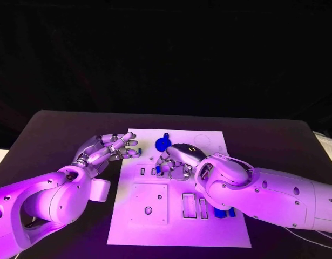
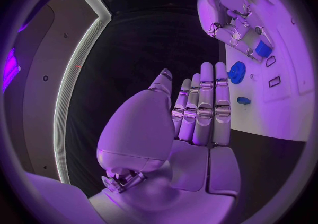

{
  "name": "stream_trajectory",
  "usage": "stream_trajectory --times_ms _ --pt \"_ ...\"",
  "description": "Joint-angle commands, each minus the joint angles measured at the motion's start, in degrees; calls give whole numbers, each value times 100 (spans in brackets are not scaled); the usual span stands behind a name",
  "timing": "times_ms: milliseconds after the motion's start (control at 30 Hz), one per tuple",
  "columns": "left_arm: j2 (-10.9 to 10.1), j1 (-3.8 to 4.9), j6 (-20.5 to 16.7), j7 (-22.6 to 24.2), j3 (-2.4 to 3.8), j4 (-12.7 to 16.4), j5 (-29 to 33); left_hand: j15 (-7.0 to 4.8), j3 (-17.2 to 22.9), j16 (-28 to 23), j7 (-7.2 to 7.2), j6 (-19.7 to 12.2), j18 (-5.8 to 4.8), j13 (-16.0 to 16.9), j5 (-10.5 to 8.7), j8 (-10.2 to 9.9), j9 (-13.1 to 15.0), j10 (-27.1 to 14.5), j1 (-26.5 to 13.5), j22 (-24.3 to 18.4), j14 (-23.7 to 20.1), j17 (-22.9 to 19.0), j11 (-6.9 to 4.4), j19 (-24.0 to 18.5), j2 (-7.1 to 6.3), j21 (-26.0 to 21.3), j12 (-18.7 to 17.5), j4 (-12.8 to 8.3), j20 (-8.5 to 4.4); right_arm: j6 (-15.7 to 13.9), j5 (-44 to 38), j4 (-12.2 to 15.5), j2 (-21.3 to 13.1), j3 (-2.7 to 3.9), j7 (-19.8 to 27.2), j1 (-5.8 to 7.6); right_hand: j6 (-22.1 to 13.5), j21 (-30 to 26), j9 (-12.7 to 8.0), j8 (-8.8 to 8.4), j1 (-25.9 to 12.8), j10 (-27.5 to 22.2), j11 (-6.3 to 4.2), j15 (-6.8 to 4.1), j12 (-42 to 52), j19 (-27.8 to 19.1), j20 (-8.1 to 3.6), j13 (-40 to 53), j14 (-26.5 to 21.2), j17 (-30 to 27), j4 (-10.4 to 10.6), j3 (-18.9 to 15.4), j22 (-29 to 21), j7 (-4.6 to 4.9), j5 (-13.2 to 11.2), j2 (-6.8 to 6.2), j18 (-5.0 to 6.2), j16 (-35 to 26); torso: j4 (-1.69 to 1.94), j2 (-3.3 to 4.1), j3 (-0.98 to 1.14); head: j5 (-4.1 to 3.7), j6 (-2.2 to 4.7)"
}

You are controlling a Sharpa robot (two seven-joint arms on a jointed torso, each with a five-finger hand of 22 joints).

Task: Assemble the parts on the task board

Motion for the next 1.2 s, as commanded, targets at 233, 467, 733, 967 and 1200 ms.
stream_trajectory --times_ms 233,467,733,967,1200 --pt "2 4 112 75 2 12 11 9 -10 -21 28 0 67 -5 -25 -28 -4 -10 50 -7 -14 7 34 29 30 -33 -10 -21 24 595 -366 -36 -29 -29 -445 -38 109 -47 92 3 -90 152 -175 -16 -125 -29 -21 -123 499 1009 2 -21 -44 -79 21 -63 -9 -59 1 -4 -4 -16 -24" --pt "4 4 114 70 2 13 11 9 -10 -21 28 0 67 -5 -25 -28 -4 -10 50 -7 -14 7 34 29 30 -33 -10 -21 24 725 -454 -15 -17 -29 -566 -38 -29 -71 58 -100 -236 58 -118 28 -320 -48 7 -226 482 938 61 -79 -77 -6 -8 -202 -4 -103 4 -4 -5 -17 -23" --pt "4 4 116 61 2 13 11 9 -10 -21 28 0 67 -5 -25 -28 -4 -10 50 -7 -14 7 34 29 30 -33 -10 -21 24 755 -487 -8 1 -30 -638 -37 -258 -92 -2 -255 -383 -54 -33 98 -552 -61 64 -351 476 915 146 -145 -102 97 3 -388 1 -123 2 -6 -8 -27 -8" --pt "2 4 114 55 2 15 11 9 -10 -21 28 0 67 -5 -25 -28 -4 -10 50 -7 -14 7 34 29 30 -33 -10 -21 24 721 -499 -10 12 -30 -674 -37 -459 -113 -53 -283 -457 -118 21 147 -677 -77 116 -419 472 897 223 -176 -133 154 -22 -500 8 -138 4 -3 -7 -36 -5" --pt "2 4 117 47 2 12 11 10 -15 -30 28 3 67 -5 -28 -40 -3 -4 50 -12 -18 30 35 29 41 -39 -21 -23 26 522 -561 5 15 -30 -750 -37 -635 -126 -88 -281 -813 -157 68 190 -775 -85 159 -477 465 869 535 -410 -148 192 -388 -747 12 -162 5 -5 -7 -33 0"
